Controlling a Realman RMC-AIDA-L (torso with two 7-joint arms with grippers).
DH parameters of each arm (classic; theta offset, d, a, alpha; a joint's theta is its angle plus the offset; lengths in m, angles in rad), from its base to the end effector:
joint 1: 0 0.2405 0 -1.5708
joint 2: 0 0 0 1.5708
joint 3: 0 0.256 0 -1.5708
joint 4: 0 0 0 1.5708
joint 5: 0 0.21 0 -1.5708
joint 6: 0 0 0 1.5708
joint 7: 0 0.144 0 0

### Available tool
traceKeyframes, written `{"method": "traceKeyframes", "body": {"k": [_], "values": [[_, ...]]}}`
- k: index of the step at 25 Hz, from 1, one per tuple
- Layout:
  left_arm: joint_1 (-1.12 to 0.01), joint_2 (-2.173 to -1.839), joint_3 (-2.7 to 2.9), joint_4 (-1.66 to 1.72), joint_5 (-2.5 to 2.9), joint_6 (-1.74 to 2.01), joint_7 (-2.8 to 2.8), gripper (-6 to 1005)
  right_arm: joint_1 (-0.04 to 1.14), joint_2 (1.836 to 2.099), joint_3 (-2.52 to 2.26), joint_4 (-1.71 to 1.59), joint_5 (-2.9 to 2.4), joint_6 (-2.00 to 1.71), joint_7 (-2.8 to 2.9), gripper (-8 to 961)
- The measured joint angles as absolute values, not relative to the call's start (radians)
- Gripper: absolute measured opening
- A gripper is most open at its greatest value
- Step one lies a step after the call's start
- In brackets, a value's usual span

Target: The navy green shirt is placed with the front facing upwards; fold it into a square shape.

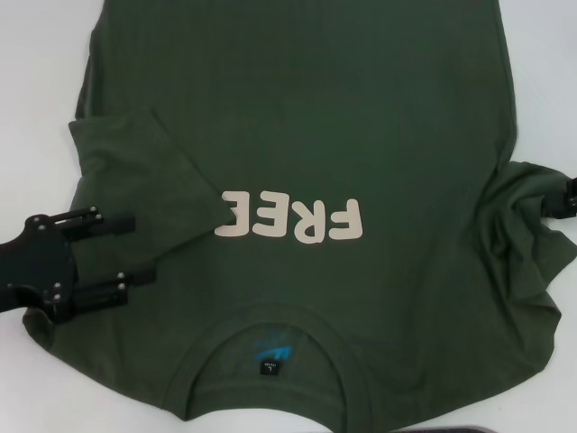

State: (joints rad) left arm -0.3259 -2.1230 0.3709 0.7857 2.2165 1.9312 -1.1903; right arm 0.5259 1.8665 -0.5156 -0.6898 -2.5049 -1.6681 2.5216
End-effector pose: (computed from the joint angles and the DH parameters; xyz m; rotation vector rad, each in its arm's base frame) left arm -0.3112 0.2322 0.0278 -2.7286 -0.5956 -0.8002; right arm 0.3487 0.3086 0.0901 -2.0087 2.1438 0.2083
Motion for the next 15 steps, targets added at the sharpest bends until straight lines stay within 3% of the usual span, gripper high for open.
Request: {"method": "traceKeyframes", "body": {"k": [5,11,15], "values": [[-0.327,-2.123,0.370,0.786,2.214,1.931,-1.194,703,0.522,1.855,-0.512,-0.697,-2.505,-1.665,2.530,173],[-0.327,-2.123,0.370,0.785,2.206,1.931,-1.195,703,0.527,1.865,-0.511,-0.684,-2.502,-1.639,2.531,417],[-0.327,-2.123,0.370,0.793,2.205,1.931,-1.194,703,0.536,1.874,-0.512,-0.676,-2.501,-1.645,2.541,443]]}}
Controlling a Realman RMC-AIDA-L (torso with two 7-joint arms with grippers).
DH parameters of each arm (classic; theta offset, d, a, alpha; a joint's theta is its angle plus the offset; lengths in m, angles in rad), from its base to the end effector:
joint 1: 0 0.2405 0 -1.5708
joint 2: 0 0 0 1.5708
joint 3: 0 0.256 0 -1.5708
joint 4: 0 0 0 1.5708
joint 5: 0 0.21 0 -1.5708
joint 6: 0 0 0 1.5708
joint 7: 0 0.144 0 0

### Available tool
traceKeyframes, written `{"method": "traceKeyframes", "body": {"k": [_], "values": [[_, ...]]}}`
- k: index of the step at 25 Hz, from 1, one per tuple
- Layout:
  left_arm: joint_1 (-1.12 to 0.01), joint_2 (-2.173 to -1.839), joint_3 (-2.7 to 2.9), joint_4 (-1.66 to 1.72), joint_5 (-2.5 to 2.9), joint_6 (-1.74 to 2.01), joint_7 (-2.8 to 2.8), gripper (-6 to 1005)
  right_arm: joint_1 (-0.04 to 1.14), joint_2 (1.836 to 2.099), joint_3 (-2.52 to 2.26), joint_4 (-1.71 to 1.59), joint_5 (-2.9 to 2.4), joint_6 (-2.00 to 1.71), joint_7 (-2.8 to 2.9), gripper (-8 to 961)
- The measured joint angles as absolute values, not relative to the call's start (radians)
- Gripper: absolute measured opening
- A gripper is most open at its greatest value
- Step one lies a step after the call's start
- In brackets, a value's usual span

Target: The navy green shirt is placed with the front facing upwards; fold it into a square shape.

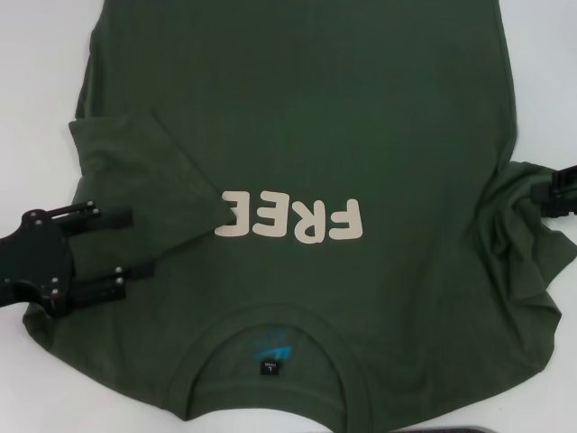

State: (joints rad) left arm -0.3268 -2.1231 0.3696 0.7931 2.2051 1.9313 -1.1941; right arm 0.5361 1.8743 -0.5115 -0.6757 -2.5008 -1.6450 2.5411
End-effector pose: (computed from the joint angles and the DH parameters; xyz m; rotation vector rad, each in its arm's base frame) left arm -0.3103 0.2339 0.0299 -2.7181 -0.5871 -0.8043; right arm 0.3468 0.3129 0.0849 -1.9852 2.1612 0.2309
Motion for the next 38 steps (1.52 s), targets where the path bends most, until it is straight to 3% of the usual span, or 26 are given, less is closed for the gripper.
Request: {"method": "traceKeyframes", "body": {"k": [8,32,38], "values": [[-0.327,-2.127,0.370,0.796,2.204,1.911,-1.193,704,0.536,1.867,-0.516,-0.675,-2.503,-1.668,2.557,443],[-0.326,-2.137,0.370,0.807,2.203,1.908,-1.192,704,0.540,1.879,-0.539,-0.633,-2.506,-1.579,2.548,444],[-0.325,-2.137,0.370,0.807,2.203,1.908,-1.192,704,0.534,1.866,-0.540,-0.644,-2.507,-1.619,2.554,444]]}}
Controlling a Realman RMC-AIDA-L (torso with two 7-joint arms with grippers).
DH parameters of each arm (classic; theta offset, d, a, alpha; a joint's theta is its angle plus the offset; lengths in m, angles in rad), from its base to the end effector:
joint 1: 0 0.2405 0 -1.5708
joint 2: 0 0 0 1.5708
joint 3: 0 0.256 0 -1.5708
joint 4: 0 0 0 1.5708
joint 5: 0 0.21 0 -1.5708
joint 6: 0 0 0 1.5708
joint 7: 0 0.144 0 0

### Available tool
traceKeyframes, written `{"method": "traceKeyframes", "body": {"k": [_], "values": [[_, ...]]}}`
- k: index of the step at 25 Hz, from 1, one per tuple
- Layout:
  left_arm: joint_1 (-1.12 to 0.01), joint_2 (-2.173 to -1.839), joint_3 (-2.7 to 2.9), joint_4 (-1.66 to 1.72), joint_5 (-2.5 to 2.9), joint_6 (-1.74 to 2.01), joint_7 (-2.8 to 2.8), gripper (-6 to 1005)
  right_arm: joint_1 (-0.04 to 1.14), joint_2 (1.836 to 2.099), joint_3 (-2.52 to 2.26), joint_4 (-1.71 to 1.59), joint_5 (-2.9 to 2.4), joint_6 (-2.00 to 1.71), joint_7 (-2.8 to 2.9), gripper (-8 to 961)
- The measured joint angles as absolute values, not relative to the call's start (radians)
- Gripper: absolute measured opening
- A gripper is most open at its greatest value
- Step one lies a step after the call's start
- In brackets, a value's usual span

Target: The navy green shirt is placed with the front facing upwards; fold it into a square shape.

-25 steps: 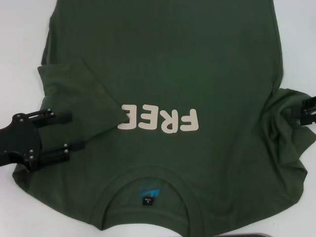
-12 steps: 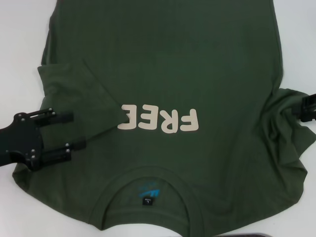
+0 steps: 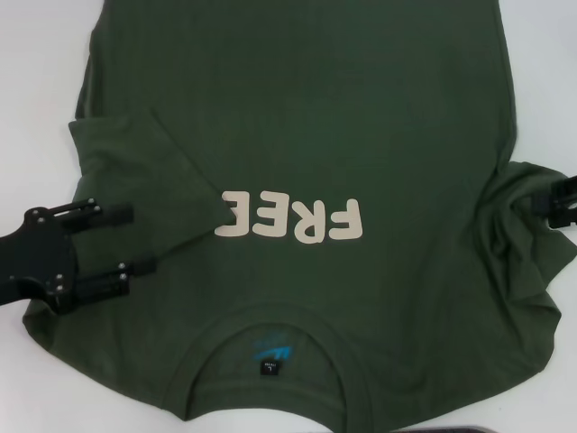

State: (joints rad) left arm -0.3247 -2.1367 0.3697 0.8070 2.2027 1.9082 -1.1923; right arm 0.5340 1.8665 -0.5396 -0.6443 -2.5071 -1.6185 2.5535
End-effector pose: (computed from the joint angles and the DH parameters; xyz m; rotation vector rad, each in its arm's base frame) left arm -0.3104 0.2359 0.0271 -2.7004 -0.5864 -0.7868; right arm 0.3522 0.3108 0.0805 -1.9613 2.1849 0.1882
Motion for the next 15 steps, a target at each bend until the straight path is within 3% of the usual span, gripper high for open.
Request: {"method": "traceKeyframes", "body": {"k": [15], "values": [[-0.327,-2.140,0.370,0.809,2.203,1.908,-1.192,704,0.549,1.875,-0.533,-0.635,-2.503,-1.581,2.548,436]]}}
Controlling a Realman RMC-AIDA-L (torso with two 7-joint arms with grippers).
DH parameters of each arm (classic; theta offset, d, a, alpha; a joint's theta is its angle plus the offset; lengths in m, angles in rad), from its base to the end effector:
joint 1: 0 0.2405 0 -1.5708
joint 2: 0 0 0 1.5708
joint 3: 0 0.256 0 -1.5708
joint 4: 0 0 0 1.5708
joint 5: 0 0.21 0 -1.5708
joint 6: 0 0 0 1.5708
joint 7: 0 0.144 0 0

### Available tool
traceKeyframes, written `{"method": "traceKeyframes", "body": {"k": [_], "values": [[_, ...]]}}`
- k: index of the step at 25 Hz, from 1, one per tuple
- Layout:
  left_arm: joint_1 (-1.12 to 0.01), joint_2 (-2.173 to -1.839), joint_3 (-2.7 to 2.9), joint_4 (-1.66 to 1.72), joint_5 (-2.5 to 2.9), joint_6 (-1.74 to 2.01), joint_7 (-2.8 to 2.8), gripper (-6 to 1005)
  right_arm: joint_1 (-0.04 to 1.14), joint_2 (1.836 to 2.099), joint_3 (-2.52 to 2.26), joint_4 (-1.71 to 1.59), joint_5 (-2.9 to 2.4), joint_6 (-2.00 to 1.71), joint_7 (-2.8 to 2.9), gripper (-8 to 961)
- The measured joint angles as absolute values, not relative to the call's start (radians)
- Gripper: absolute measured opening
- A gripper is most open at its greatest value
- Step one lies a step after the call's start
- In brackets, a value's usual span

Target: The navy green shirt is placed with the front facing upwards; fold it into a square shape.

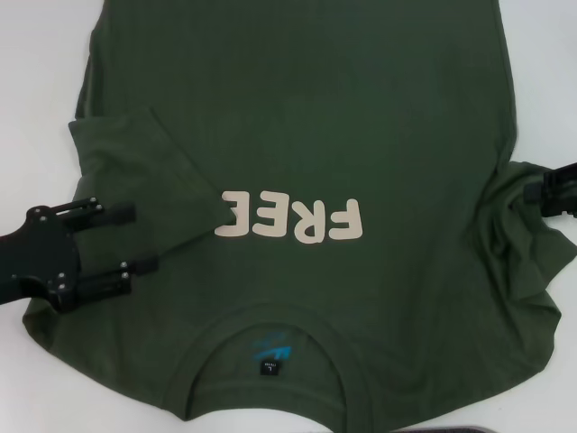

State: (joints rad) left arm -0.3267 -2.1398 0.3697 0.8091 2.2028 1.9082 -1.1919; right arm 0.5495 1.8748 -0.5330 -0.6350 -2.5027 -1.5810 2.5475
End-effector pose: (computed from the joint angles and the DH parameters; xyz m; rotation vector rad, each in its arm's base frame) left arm -0.3093 0.2364 0.0263 -2.7015 -0.5827 -0.7890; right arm 0.3495 0.3190 0.0766 -1.9587 2.1563 0.2133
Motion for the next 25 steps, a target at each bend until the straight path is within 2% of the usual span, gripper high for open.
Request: {"method": "traceKeyframes", "body": {"k": [7,15,25], "values": [[-0.325,-2.140,0.370,0.810,2.202,1.908,-1.192,704,0.554,1.876,-0.538,-0.634,-2.502,-1.566,2.554,431],[-0.326,-2.145,0.370,0.827,2.189,1.913,-1.192,704,0.556,1.889,-0.560,-0.634,-2.505,-1.554,2.549,426],[-0.322,-2.158,0.370,0.854,2.187,1.916,-1.195,704,0.555,1.886,-0.560,-0.646,-2.507,-1.553,2.555,100]]}}
